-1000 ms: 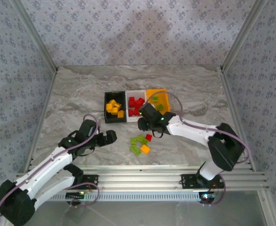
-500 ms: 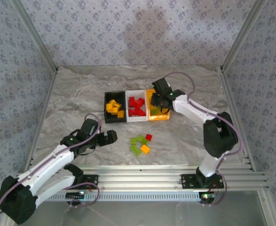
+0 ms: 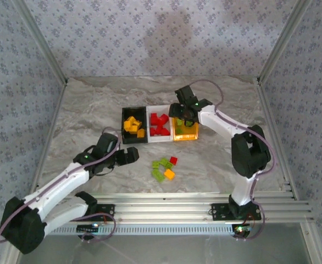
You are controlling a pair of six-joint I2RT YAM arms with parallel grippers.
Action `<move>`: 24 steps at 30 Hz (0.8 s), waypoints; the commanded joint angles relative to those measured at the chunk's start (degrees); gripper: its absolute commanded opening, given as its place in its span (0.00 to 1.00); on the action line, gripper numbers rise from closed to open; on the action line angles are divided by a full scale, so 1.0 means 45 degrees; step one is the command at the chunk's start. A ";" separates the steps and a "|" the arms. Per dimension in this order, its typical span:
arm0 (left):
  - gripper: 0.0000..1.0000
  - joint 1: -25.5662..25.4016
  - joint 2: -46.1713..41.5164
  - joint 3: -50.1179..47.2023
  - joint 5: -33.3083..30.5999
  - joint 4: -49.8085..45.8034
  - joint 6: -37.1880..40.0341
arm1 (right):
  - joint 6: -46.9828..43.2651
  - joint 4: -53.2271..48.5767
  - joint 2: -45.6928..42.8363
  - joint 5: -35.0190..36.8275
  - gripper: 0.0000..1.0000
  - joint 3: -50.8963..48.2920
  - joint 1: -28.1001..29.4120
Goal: Sort the legos into containers by color
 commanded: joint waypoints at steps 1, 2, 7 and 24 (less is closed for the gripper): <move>0.90 -0.0585 0.0860 0.0841 0.0107 0.0442 0.0717 | 0.0089 0.0198 -0.1660 0.0087 0.70 -0.1031 0.0233; 0.89 -0.0938 0.1184 0.0923 0.0040 0.0721 0.0848 | 0.0173 0.0324 -0.2086 0.0089 0.70 -0.1517 0.0294; 0.83 -0.2674 0.3478 0.2058 -0.0758 0.1118 0.1884 | 0.0583 0.0641 -0.3934 0.0206 0.70 -0.3852 0.0563; 0.63 -0.5139 0.8084 0.3359 -0.2471 0.1473 0.2337 | 0.0995 0.0690 -0.6704 0.0314 0.71 -0.6347 0.0162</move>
